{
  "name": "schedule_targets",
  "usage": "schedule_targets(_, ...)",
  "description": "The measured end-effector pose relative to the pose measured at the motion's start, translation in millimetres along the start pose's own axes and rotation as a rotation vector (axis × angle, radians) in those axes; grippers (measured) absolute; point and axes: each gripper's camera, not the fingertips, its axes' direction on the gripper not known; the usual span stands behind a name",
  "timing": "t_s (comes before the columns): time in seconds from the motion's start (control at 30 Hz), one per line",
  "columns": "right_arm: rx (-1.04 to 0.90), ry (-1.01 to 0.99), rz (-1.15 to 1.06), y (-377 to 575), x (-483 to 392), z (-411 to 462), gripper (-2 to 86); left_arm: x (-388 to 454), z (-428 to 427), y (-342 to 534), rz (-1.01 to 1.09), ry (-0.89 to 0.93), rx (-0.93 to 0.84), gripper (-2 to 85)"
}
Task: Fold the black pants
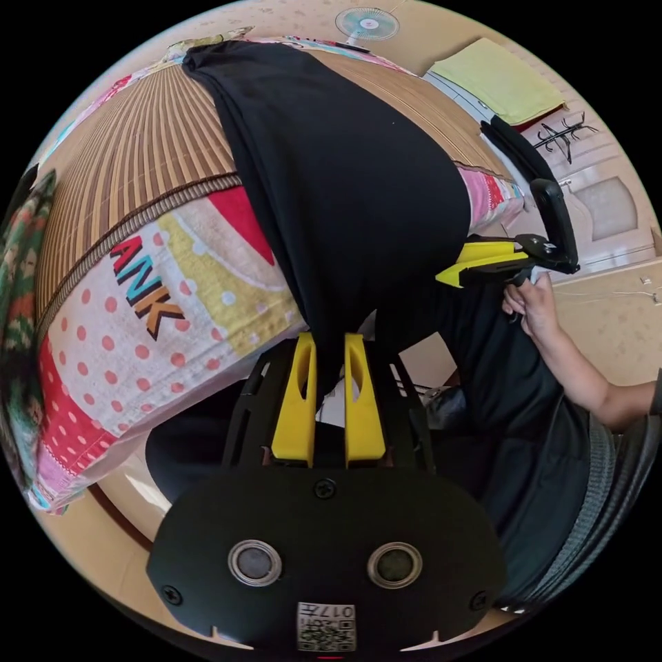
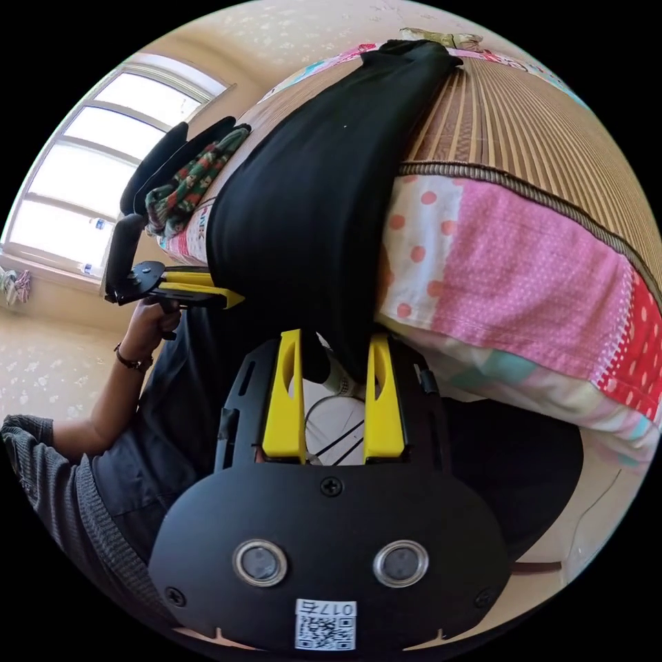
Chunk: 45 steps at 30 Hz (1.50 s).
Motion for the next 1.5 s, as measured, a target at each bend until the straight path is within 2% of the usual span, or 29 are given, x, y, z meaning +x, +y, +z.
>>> schedule_targets(0.1, -0.039, 0.009, -0.029, 0.6, -1.1, -3.5, 5.4, -3.6, -9.1, 12.1, 0.063, 0.078, -0.008, 4.6)
schedule_targets(0.2, -0.093, -0.065, -0.207, 9.1, -15.3, -24.7, 2.9, -10.5, -30.8, 31.0, 0.152, 0.24, -0.001, 4.3)
schedule_targets(0.27, -0.1, -0.16, -0.32, 18.7, -21.8, -47.9, 2.2, -14.4, -58.1, 51.6, 0.236, 0.384, 0.048, 4.2)
schedule_targets(0.43, 0.064, -0.64, -0.555, 56.9, 1.8, -148.5, 1.5, -11.9, -119.8, 91.4, 0.461, 0.655, 0.184, 4.0)
schedule_targets(0.57, 0.156, -0.828, -0.729, 84.7, 11.7, -205.0, 1.3, 5.0, -180.9, 117.2, 0.747, 0.925, 0.355, 4.0)
schedule_targets(0.67, 0.198, -0.938, -0.902, 99.6, 6.6, -239.0, 1.3, 18.2, -220.0, 126.2, 0.945, 1.047, 0.469, 4.1)
schedule_targets(0.73, 0.252, -0.999, -0.967, 97.8, 10.6, -257.3, 1.4, 17.3, -237.3, 122.6, 0.983, 1.089, 0.538, 4.1)
schedule_targets(0.9, 0.426, -1.099, -0.843, 47.5, 73.3, -278.3, 2.5, -25.8, -263.3, 75.3, 0.815, 1.15, 0.743, 4.3)
schedule_targets(0.97, 0.529, -1.083, -0.694, 15.6, 111.7, -284.7, 3.5, -79.4, -262.7, 33.1, 0.472, 1.133, 0.862, 4.7)
schedule_targets(1.0, 0.607, -1.027, -0.523, -6.7, 143.0, -285.8, 4.4, -96.3, -258.6, 21.9, 0.352, 1.124, 0.879, 4.9)
schedule_targets(1.03, 0.659, -0.961, -0.33, -27.0, 174.7, -283.2, 7.4, -129.1, -248.5, 5.1, 0.124, 1.072, 0.909, 7.0)
schedule_targets(1.07, 0.678, -0.941, -0.234, -35.2, 190.5, -280.9, 8.9, -158.3, -235.9, -3.3, -0.095, 0.989, 0.918, 9.4)
schedule_targets(1.13, 0.706, -0.91, -0.032, -55.4, 235.6, -273.2, 14.9, -188.7, -215.9, -3.4, -0.358, 0.907, 0.915, 12.3)
schedule_targets(1.23, 0.666, -0.744, 0.146, -50.6, 259.0, -264.4, 13.0, -194.8, -206.1, -1.1, -0.365, 0.818, 0.913, 13.1)
schedule_targets(1.3, 0.609, -0.629, 0.183, -43.2, 261.0, -253.7, 12.1, -183.1, -203.5, -3.6, -0.341, 0.68, 0.815, 13.8)
schedule_targets(1.37, 0.511, -0.561, 0.198, -39.1, 262.9, -235.5, 12.6, -164.3, -197.3, -0.1, -0.342, 0.468, 0.694, 14.6)
schedule_targets(1.5, 0.327, -0.498, 0.224, -25.6, 263.7, -193.7, 14.6, -144.5, -177.4, 9.6, -0.345, 0.337, 0.544, 14.8)
